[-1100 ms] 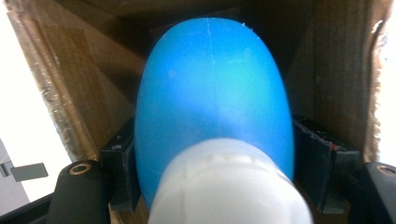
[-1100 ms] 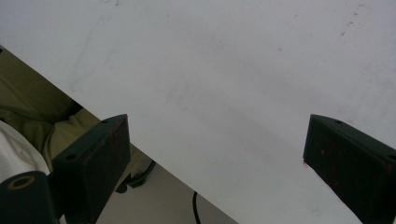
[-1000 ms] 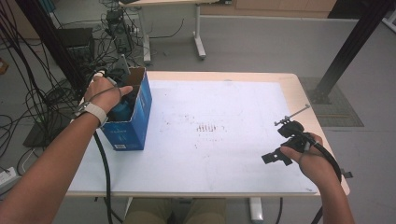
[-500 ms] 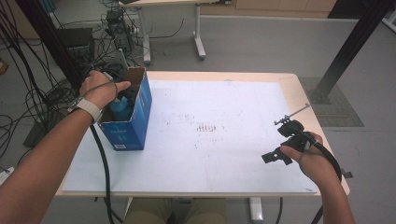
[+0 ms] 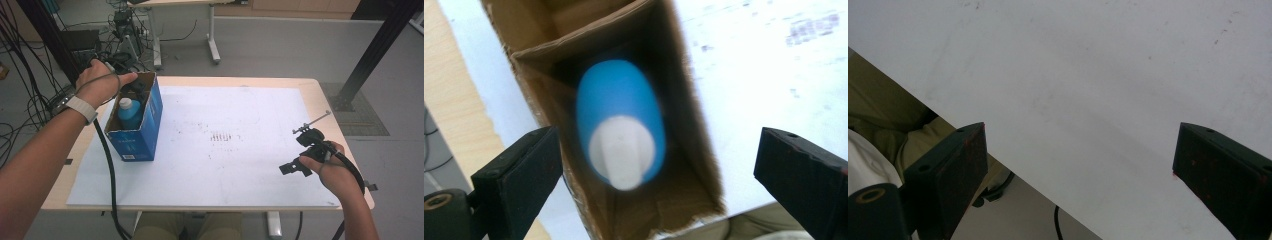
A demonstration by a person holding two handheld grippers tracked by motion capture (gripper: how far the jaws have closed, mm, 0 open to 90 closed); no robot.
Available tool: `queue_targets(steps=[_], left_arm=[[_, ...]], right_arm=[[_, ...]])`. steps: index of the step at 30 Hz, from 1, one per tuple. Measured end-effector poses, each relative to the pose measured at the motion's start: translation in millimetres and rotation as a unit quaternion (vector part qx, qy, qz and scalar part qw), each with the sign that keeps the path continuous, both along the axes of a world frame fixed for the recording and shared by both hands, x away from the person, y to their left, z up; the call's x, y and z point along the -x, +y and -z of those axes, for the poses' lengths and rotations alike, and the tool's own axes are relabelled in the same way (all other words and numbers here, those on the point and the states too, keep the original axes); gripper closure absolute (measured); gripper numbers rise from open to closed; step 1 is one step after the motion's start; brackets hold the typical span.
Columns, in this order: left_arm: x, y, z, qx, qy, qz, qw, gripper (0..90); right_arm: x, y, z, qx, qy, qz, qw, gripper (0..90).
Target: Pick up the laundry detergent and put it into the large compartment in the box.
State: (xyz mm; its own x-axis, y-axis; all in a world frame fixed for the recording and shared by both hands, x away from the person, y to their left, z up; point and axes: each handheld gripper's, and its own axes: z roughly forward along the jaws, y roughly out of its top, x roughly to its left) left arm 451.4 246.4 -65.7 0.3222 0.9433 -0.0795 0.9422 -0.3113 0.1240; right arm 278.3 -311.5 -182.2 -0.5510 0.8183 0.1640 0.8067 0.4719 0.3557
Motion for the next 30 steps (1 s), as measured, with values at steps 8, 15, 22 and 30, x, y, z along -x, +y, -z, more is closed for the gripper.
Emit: queue_targets(steps=[8,15,22,30], left_arm=[[3.5,0.0,-42.6,0.014,-0.011,0.058,0.9982,4.4],[10.7,-3.6,-68.6,0.028,-0.034,0.104,0.9936,4.6],[17.8,-20.5,-84.5,0.027,-0.066,0.19,0.9791,5.3],[14.7,-43.2,-87.2,0.029,-0.07,0.268,0.9603,5.7]], right_arm=[[1.0,-1.2,-2.3,0.003,0.001,0.004,1.0,7.7],[2.1,-1.8,-4.0,0.004,-0.001,0.006,1.0,7.7],[3.0,-3.0,-5.1,0.004,-0.001,0.01,0.9999,7.7],[3.8,-4.5,-3.8,0.006,0.002,0.014,0.9999,7.7]])
